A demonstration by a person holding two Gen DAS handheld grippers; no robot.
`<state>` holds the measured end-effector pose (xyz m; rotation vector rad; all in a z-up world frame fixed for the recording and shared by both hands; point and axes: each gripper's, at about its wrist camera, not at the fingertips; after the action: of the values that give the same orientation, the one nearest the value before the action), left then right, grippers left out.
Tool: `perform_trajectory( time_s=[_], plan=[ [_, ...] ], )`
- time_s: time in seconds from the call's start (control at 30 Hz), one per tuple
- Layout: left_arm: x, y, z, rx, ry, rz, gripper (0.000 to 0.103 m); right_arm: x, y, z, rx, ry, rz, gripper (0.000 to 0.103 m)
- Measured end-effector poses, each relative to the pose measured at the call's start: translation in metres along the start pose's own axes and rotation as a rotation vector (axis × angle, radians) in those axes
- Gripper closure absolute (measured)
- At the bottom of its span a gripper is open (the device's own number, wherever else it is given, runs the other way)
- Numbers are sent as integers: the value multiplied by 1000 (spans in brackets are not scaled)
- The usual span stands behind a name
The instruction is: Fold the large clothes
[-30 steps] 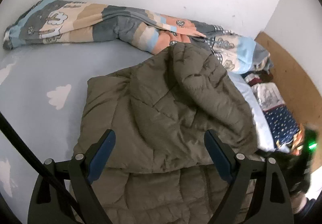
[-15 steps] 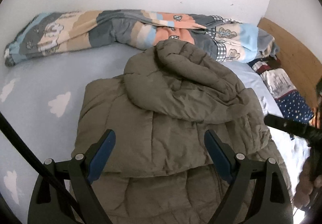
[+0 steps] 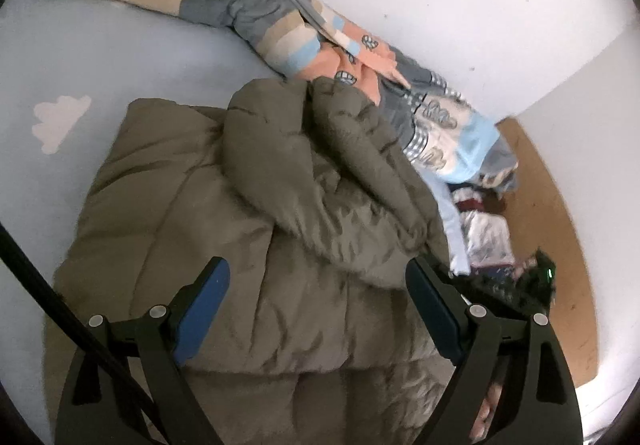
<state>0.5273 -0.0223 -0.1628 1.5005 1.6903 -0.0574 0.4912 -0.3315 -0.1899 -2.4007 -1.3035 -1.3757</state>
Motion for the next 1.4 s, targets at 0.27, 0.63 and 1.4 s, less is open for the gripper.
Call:
perform_trajectory(
  time_s=[0.27, 0.63, 1.4],
  plan=[
    [13, -6, 20, 9, -105, -93, 44, 19, -15, -53, -41, 80, -20, 97],
    [-24, -45, 56, 61, 384, 284, 73, -7, -52, -16, 46, -242, -170, 97],
    [-31, -44, 27, 113, 375, 330, 51, 55, -12, -76, -169, -355, -326, 78]
  ],
)
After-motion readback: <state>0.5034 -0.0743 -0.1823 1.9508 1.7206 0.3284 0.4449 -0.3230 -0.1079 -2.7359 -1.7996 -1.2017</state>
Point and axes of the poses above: each gripper's, at about its wrist camera, not at the fingertips, and z roughly the way its jaws point, x to its left, y to its top, and after that the axes turned 2 degrees about z, right-handed
